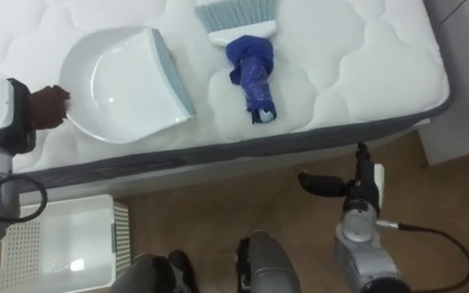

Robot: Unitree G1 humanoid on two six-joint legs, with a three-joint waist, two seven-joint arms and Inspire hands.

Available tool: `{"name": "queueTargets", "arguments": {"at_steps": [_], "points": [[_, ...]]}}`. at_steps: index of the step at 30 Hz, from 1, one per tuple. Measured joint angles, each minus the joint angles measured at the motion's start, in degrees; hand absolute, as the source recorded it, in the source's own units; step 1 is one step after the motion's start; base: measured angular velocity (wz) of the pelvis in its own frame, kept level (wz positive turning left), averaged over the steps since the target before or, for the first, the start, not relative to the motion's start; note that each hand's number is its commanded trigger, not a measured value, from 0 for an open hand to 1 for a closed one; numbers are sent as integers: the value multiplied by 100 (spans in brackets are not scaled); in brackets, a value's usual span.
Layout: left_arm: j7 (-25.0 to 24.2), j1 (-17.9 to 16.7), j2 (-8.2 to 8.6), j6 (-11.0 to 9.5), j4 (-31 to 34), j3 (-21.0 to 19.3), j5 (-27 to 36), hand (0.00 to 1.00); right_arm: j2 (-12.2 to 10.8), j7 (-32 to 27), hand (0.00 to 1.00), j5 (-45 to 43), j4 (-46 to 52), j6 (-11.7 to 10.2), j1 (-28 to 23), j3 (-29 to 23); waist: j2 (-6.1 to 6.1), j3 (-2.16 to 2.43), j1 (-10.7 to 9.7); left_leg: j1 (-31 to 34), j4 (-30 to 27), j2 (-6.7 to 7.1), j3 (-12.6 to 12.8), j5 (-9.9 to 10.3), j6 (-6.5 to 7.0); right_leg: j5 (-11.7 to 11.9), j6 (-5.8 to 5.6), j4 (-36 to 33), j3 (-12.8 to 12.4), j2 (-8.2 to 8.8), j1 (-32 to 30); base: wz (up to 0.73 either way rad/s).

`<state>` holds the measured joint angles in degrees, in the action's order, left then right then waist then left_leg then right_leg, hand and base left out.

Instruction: Clean bed

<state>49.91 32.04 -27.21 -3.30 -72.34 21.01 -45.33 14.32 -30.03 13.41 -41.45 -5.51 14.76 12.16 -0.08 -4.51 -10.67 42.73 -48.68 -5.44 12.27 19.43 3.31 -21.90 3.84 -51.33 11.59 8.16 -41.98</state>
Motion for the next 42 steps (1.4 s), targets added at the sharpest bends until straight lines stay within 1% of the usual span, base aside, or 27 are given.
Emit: {"name": "queueTargets", "arguments": {"at_steps": [2, 4, 7, 9, 10, 12, 17, 22, 26, 28, 29, 30, 32, 33, 35, 37, 39, 41, 42], "points": [[0, -87, 3, 30, 5, 0, -54, 100, 5, -209, 0, -216, 26, -49, 198, -8, -7, 5, 2, -47, 38, -19, -2, -1, 0, 38, -6, 75, 3, -32, 58, -7], [4, -133, 5, 45, 25, 0, -60, 100, 26, -388, 0, -359, 212, -73, 313, -44, -10, 6, 18, -55, 44, -3, 4, -1, 2, 41, -12, 69, -5, -16, 57, 0], [12, -177, 25, 137, 27, 16, -51, 100, 25, -573, 0, -548, 465, -96, 535, -27, -9, 6, 80, -52, 47, -2, 10, -1, 3, 47, -21, 71, -22, -24, 46, 0], [12, -173, 105, 164, 57, 32, -46, 100, 35, -681, 0, -706, 468, -98, 733, -17, -6, 6, 180, -52, 46, -4, 4, -1, 3, 47, -21, 70, -22, -28, 46, 0], [12, -174, 116, 169, 57, 43, -45, 100, 35, -689, 0, -716, 467, -99, 776, 3, -5, 5, 198, -50, 46, -5, 0, -1, 3, 47, -21, 70, -18, -30, 47, 0], [7, -173, 164, 176, 63, 56, -45, 100, 35, -709, 0, -868, 468, -99, 890, 30, -4, 5, 308, -47, 41, -13, 3, -1, 3, 47, -20, 64, -19, -33, 47, 0], [-28, -160, 171, 219, 91, 53, -45, 100, 36, -862, 0, -966, 490, -99, 1047, 52, -4, 5, 419, -45, 37, -4, 6, -1, 4, 47, -21, 54, -23, -22, 46, 0], [-106, -143, 176, 277, 92, 53, -45, 100, 36, -884, 0, -966, 590, -112, 1147, 84, -4, 5, 474, -45, 42, -3, 4, -2, 5, 47, -21, 54, -19, -20, 47, 0], [-269, -111, 176, 303, 92, 51, -20, 100, 42, -851, 0, -914, 588, -113, 1152, 273, 1, 1, 497, -50, 45, -5, 4, -2, 5, 47, -21, 58, -19, -21, 53, 0], [-363, -63, 178, 302, 98, 51, -21, 100, 63, -795, 0, -761, 577, -119, 1152, 360, 4, -1, 528, -49, 42, -5, 0, -2, 5, 47, -21, 54, -13, -18, 54, 0], [-412, -35, 173, 300, 122, 50, -22, 100, 77, -755, 0, -614, 476, -159, 1176, 415, 8, -5, 556, -45, 39, -6, -1, -2, 5, 46, -20, 51, -12, -19, 54, 0], [-447, -7, 167, 296, 149, 50, -21, 100, 81, -695, 0, -424, 245, -211, 1253, 447, 16, -12, 600, -40, 38, -4, -5, -2, 5, 46, -20, 56, -11, -20, 53, 0], [-487, 29, 143, 282, 195, 50, -21, 100, 88, -585, 0, -107, -109, -212, 1355, 452, 26, -30, 663, -28, 40, 3, -16, -2, 6, 43, -22, 63, -5, -17, 48, 2], [-534, 81, 117, 256, 204, 49, -21, 100, 112, -511, 0, 112, -230, -213, 1356, 451, 26, -52, 707, -15, 42, 12, -34, -2, 6, 43, -22, 64, 13, -9, 44, 5], [-546, 145, 111, 240, 209, 50, -23, 100, 159, -344, 0, 431, -422, -211, 1357, 450, 19, -61, 780, 25, 41, 22, -54, -3, 7, 43, -22, 64, 32, -2, 19, 7], [-547, 177, 110, 235, 209, 47, -18, 100, 167, -161, 0, 734, -637, -215, 1391, 447, 15, -70, 789, 84, 27, 33, -100, -5, 9, 38, -23, 66, 90, 15, 3, 13], [-552, 256, 110, 197, 207, 46, -22, 100, 180, 136, 0, 1211, -920, -215, 1490, 433, -9, -93, 791, 181, -14, 39, -168, -5, 10, 16, -16, 62, 177, 38, -32, 15], [-557, 311, 111, 178, 207, 46, -25, 100, 201, 339, 0, 1384, -1079, -227, 1601, 404, -7, -112, 795, 269, -76, 25, -200, -5, 10, 13, -13, 51, 221, 38, -71, 10], [-569, 375, 113, 172, 209, 51, -28, 100, 252, 477, 0, 1477, -1232, -251, 1687, 402, -5, -114, 792, 334, -117, 10, -205, -4, 11, 12, -13, 39, 256, 38, -103, 10]]}}
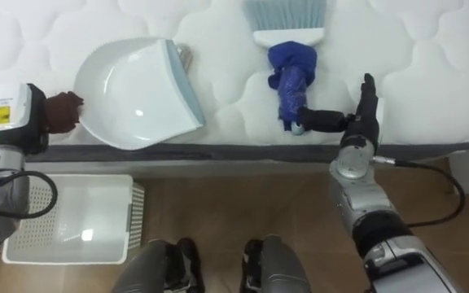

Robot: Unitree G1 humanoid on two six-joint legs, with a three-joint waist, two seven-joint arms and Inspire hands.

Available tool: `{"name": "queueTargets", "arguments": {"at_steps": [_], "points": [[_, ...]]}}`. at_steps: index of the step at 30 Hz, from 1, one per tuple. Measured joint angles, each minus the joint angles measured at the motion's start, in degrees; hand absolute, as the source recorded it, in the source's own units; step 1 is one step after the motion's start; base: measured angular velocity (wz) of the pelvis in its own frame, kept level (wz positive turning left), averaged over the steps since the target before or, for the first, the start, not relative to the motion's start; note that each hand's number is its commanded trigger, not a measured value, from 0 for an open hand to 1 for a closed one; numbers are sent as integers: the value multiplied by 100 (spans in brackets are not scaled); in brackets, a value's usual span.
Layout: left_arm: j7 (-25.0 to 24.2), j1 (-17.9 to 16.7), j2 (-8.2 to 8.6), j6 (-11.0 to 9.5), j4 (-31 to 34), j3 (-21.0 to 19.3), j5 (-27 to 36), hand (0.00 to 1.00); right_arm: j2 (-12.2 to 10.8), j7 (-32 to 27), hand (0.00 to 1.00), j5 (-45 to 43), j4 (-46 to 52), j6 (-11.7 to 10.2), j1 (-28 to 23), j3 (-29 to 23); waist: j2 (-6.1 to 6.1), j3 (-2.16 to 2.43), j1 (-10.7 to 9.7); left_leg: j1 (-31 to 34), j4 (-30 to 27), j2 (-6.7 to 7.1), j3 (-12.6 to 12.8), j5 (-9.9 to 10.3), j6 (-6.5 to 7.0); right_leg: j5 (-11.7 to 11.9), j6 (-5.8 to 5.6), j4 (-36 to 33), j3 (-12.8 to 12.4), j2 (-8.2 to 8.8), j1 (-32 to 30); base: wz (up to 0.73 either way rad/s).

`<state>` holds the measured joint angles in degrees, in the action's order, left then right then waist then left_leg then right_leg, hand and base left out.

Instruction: Clean bed

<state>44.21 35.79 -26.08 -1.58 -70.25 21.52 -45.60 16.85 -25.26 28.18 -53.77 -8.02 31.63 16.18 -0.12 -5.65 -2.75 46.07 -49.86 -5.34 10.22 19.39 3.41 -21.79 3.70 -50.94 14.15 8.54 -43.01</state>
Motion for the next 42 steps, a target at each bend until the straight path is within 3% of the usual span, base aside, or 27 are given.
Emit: {"name": "queueTargets", "arguments": {"at_steps": [4, 12, 42], "points": [[-72, 59, -1, 8, 5, 1, -1, 100, 145, 333, 0, 268, -183, 2, 97, 1, 8, -13, 27, 62, -108, -16, -16, 29, 48, -4, -8, -72, 15, -1, -30, 1], [-153, 64, -2, 42, 40, -28, -6, 100, 311, 673, 0, 533, -339, 7, 96, -114, 54, -40, 310, 61, -167, -92, -16, 30, 46, 18, 22, -76, 12, -69, -29, -4], [-221, -15, -8, 37, 32, -96, -102, 100, 344, 539, 0, 302, 117, -3, 258, -211, 11, -13, 302, -44, -142, -85, 80, 27, 47, 25, 18, -99, -79, -48, 6, -1]]}}
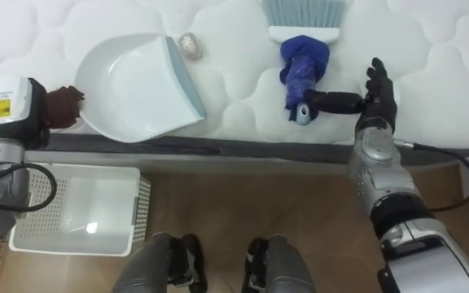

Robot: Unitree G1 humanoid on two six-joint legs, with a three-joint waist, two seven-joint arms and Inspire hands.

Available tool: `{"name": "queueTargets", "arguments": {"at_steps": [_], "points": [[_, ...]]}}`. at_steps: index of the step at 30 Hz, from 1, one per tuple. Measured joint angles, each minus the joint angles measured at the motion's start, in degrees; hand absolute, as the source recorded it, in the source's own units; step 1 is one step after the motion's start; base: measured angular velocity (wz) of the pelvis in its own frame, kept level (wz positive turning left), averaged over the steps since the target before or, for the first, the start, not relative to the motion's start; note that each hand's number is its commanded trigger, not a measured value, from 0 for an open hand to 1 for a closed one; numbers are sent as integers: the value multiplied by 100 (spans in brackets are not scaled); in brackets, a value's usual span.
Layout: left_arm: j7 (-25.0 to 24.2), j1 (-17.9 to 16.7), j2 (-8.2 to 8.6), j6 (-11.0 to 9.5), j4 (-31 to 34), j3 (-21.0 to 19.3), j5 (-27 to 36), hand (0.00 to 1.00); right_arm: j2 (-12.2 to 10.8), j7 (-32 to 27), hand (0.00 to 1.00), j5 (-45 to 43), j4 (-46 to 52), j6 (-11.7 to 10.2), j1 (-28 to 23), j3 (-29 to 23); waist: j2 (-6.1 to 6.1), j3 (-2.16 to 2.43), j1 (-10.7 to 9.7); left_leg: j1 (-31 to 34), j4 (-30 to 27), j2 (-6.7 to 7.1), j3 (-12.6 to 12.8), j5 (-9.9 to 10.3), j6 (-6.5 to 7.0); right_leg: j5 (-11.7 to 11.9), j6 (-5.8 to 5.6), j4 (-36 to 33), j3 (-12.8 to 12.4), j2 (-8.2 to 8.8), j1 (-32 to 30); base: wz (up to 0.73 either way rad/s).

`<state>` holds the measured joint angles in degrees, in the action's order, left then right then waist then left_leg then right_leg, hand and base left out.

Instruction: Clean bed

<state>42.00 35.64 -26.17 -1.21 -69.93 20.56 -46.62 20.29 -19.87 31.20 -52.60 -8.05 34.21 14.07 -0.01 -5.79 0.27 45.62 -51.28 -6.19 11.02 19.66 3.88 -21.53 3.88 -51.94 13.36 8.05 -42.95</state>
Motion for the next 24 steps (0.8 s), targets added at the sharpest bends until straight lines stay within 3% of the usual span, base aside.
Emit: {"name": "queueTargets", "arguments": {"at_steps": [7, 15, 24], "points": [[0, -15, 4, 65, 0, -12, -271, 100, -1, -224, 0, -582, 378, -1, 122, -212, -10, 6, -38, -15, -2, 73, -5, -25, 43, 4, -18, -70, 11, 88, 4, 3], [0, -32, 6, 133, 1, -16, -306, 100, -17, -247, 0, -641, 388, -19, 441, -211, -19, 11, -49, -103, 95, 106, -7, -93, 88, 41, -52, 1, 23, 111, 98, 2], [-31, -33, 6, 133, 3, 6, -294, 100, -64, -214, 0, -625, 357, -28, 477, -9, -41, 11, -17, -208, 195, 139, -35, -116, 91, 63, -57, 117, 96, 135, 250, 2]]}}
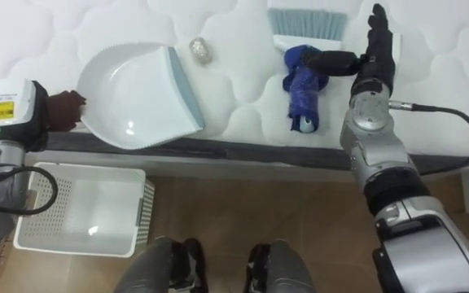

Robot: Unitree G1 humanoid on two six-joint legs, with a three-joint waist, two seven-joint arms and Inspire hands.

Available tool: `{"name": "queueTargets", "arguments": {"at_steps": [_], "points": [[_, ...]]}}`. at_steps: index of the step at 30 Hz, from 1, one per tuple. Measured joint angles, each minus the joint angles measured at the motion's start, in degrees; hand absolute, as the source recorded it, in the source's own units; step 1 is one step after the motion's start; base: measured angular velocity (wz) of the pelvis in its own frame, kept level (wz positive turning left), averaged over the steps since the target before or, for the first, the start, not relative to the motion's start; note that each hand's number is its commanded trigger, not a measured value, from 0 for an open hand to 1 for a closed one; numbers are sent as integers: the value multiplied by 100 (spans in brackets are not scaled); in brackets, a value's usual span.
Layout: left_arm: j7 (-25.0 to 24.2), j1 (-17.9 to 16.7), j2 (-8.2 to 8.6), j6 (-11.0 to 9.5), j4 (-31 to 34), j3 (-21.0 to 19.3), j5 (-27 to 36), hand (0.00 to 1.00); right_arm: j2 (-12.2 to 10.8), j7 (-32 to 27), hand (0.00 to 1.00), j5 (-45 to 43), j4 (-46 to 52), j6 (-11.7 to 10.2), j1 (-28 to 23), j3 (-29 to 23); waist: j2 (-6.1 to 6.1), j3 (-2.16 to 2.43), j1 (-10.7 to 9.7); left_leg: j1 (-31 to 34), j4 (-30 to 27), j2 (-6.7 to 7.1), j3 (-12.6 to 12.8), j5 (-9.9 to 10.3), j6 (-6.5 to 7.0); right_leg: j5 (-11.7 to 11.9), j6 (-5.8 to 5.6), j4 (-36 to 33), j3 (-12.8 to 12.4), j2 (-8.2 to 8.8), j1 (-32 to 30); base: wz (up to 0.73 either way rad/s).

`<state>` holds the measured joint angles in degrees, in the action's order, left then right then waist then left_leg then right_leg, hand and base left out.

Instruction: Clean bed

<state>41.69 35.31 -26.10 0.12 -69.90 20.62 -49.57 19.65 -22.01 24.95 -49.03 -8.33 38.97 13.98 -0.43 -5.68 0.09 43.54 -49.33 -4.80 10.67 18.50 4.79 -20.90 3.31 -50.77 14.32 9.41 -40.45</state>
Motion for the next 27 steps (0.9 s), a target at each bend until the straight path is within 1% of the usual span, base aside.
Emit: {"name": "queueTargets", "arguments": {"at_steps": [11, 17, 22, 27], "points": [[-29, 0, 0, 3, 2, -1, -9, 100, -44, 99, 0, 159, -64, 0, -89, 50, -15, -4, 15, -1, 111, 48, -6, -10, 19, 26, -55, 130, 19, 15, 20, 0], [-29, 0, 0, 29, 2, -1, -5, 100, -129, 95, 0, 165, -219, 14, -90, 50, -14, -4, 16, -2, 101, 51, -7, -9, 20, 25, -56, 110, 18, 18, 17, 0], [-28, 0, 0, 30, 2, 1, 5, 100, -130, 101, 0, 331, -265, 15, -89, 49, -13, -4, 18, -2, 101, 50, -7, -14, 27, 25, -56, 113, 19, 18, 20, 0], [-25, 0, 0, 24, 5, -2, 49, 100, -130, 223, 0, 410, -710, 18, -95, 57, 2, -11, 39, 2, 132, 45, -33, -15, 28, 28, -62, 183, 71, 5, 58, 2]]}}
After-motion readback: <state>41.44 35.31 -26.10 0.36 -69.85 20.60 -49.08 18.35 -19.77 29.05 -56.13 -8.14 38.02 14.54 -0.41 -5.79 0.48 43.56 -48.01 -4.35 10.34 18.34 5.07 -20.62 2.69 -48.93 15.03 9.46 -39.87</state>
